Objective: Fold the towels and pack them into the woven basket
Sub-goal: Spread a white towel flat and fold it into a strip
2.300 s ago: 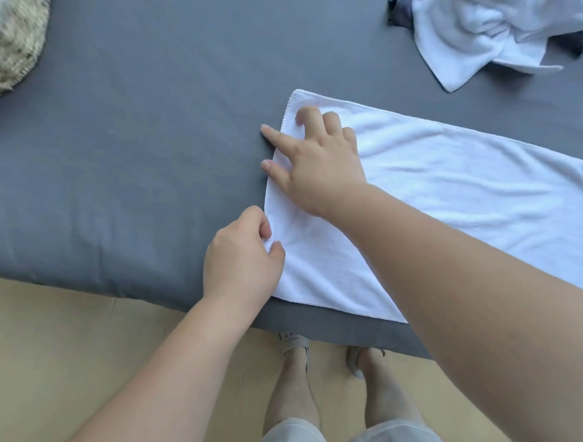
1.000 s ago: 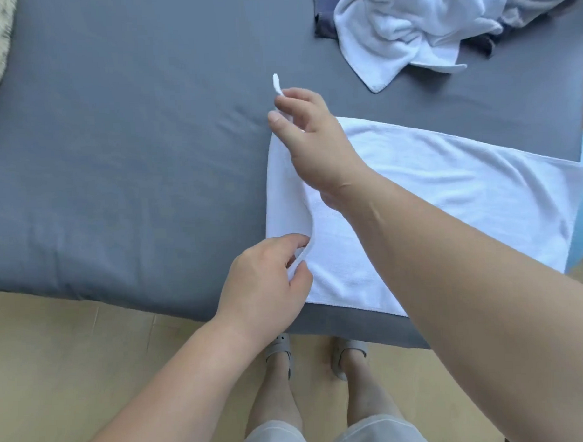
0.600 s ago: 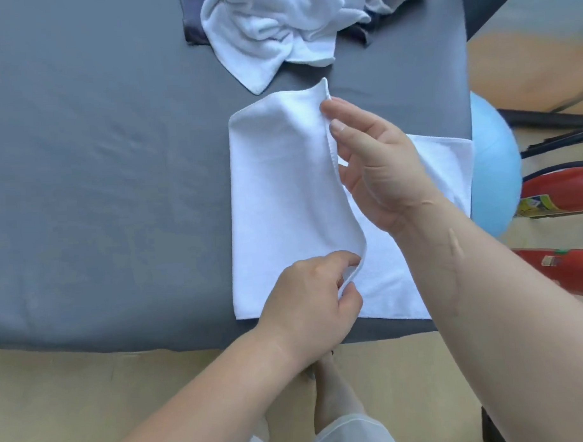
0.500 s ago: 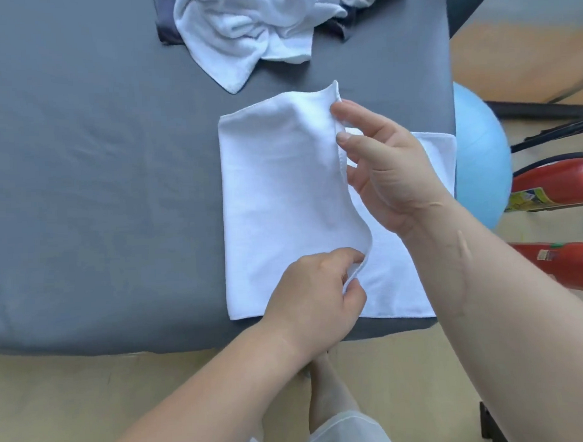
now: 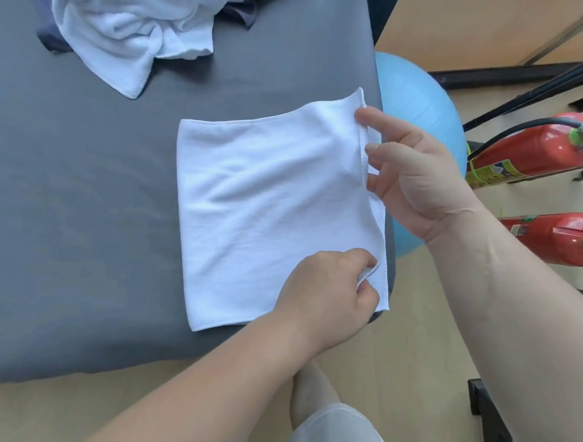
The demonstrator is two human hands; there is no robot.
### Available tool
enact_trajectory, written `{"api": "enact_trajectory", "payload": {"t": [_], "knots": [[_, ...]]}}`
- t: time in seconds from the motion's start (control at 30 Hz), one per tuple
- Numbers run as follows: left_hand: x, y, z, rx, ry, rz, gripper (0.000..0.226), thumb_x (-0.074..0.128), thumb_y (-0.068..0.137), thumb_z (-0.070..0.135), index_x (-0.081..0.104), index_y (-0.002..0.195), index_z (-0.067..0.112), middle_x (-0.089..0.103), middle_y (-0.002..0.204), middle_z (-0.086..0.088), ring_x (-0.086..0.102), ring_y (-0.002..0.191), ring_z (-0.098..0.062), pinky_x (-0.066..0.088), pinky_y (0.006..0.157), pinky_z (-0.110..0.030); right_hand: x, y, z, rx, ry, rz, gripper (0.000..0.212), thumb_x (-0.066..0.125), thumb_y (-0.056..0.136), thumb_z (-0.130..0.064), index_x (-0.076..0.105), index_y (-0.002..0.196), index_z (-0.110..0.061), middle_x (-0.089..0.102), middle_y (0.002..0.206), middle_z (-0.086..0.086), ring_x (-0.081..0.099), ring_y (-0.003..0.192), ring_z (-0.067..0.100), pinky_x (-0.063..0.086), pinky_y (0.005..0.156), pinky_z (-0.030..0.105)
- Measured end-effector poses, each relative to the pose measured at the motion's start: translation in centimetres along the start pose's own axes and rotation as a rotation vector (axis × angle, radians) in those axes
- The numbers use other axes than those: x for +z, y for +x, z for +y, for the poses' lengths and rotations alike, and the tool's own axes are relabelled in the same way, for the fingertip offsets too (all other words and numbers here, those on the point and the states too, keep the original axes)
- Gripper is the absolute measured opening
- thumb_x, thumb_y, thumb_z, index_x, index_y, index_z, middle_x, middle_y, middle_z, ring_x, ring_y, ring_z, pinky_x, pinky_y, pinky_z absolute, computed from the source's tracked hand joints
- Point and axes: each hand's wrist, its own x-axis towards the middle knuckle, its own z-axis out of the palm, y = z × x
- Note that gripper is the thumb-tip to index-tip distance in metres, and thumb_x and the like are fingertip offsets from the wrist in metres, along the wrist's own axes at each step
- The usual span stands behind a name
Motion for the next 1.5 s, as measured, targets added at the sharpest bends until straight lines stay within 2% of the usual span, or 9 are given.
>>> {"api": "enact_trajectory", "payload": {"t": [0.27, 0.43, 0.57, 0.67, 0.93, 1.13, 1.23, 1.37, 1.5], "knots": [[2.8, 2.1, -0.6, -0.121, 0.150, -0.138, 0.032, 0.050, 0.094, 0.026, 0.056, 0.125, 0.021, 0.066, 0.096, 0.002, 0.059, 0.091, -0.023, 0.052, 0.079, -0.040, -2.8, 1.0, 1.7, 0.057, -0.486, 0.073, 0.025, 0.063, 0.091, -0.014, 0.066, 0.115, -0.008, 0.058, 0.131, 0.018, 0.054, 0.094, 0.026, 0.042, 0.091, 0.036], [3.5, 2.4, -0.5, -0.120, 0.138, -0.107, 0.035, 0.051, 0.092, 0.024, 0.057, 0.126, 0.024, 0.066, 0.095, 0.003, 0.059, 0.091, -0.022, 0.052, 0.079, -0.039, -2.4, 1.4, 1.8, 0.012, -0.515, 0.083, 0.027, 0.059, 0.084, -0.011, 0.054, 0.105, 0.006, 0.047, 0.092, 0.010, 0.039, 0.086, 0.017, 0.031, 0.080, 0.036], [3.1, 1.5, 0.9, -0.091, 0.043, -0.041, 0.039, 0.054, 0.089, 0.022, 0.061, 0.128, 0.026, 0.063, 0.089, 0.008, 0.059, 0.092, -0.018, 0.051, 0.082, -0.033, -2.8, 1.5, 1.9, -0.031, -0.505, 0.205, 0.036, 0.065, 0.087, -0.003, 0.070, 0.115, -0.025, 0.073, 0.103, 0.002, 0.060, 0.081, 0.013, 0.052, 0.083, 0.030], [3.2, 0.8, 1.9, -0.048, -0.002, 0.029, 0.035, 0.055, 0.088, 0.021, 0.065, 0.121, 0.026, 0.053, 0.078, 0.012, 0.056, 0.083, -0.014, 0.048, 0.078, -0.029, -3.1, 1.7, 1.7, -0.095, -0.429, 0.315, 0.038, 0.067, 0.083, 0.002, 0.073, 0.104, -0.029, 0.074, 0.100, -0.017, 0.065, 0.083, 0.003, 0.055, 0.080, 0.022], [5.5, 1.0, -0.2, -0.039, 0.211, -0.181, 0.029, 0.047, 0.096, 0.038, 0.058, 0.115, 0.019, 0.063, 0.096, 0.000, 0.059, 0.092, -0.024, 0.050, 0.080, -0.041, -3.9, 1.8, 3.7, -0.109, -0.664, 0.369, 0.043, 0.059, 0.088, -0.005, 0.062, 0.118, -0.036, 0.064, 0.110, -0.016, 0.062, 0.076, -0.001, 0.054, 0.076, 0.022], [2.9, 0.9, -2.4, 0.093, 0.167, 0.308, 0.020, 0.051, 0.087, 0.025, 0.066, 0.093, 0.013, 0.062, 0.079, -0.001, 0.059, 0.070, -0.025, 0.050, 0.062, -0.041, -2.8, 1.0, 5.8, -0.329, -1.005, 0.375, 0.047, 0.062, 0.093, -0.018, 0.054, 0.139, -0.021, 0.046, 0.121, 0.000, 0.054, 0.101, 0.015, 0.043, 0.091, 0.023], [0.2, 1.7, -5.3, 0.086, 0.308, 0.552, 0.032, 0.058, 0.085, 0.027, 0.065, 0.111, 0.010, 0.063, 0.105, -0.008, 0.058, 0.092, -0.031, 0.048, 0.078, -0.045, -1.5, 1.4, 5.8, -0.299, -0.987, 0.378, 0.042, 0.059, 0.097, -0.021, 0.056, 0.138, -0.027, 0.048, 0.118, 0.000, 0.045, 0.095, 0.009, 0.030, 0.082, 0.013], [-3.2, 3.0, -8.2, -0.068, 0.514, 0.505, 0.068, 0.048, 0.090, 0.053, 0.041, 0.147, 0.018, 0.033, 0.157, -0.010, 0.027, 0.145, -0.034, 0.021, 0.115, -0.056, -1.1, 3.5, 4.6, -0.220, -1.026, 0.431, 0.039, 0.056, 0.099, -0.025, 0.060, 0.137, -0.018, 0.054, 0.131, 0.004, 0.053, 0.114, 0.015, 0.027, 0.084, 0.012], [-5.6, 4.9, -9.6, -0.155, 0.700, 0.263, 0.091, 0.024, 0.089, 0.076, -0.003, 0.159, 0.025, -0.016, 0.166, -0.001, -0.018, 0.152, -0.027, -0.008, 0.119, -0.061, -1.6, 3.7, 4.6, -0.249, -1.076, 0.492, 0.043, 0.057, 0.098, -0.021, 0.058, 0.139, -0.012, 0.053, 0.134, 0.004, 0.053, 0.118, 0.017, 0.027, 0.087, 0.009]]}}
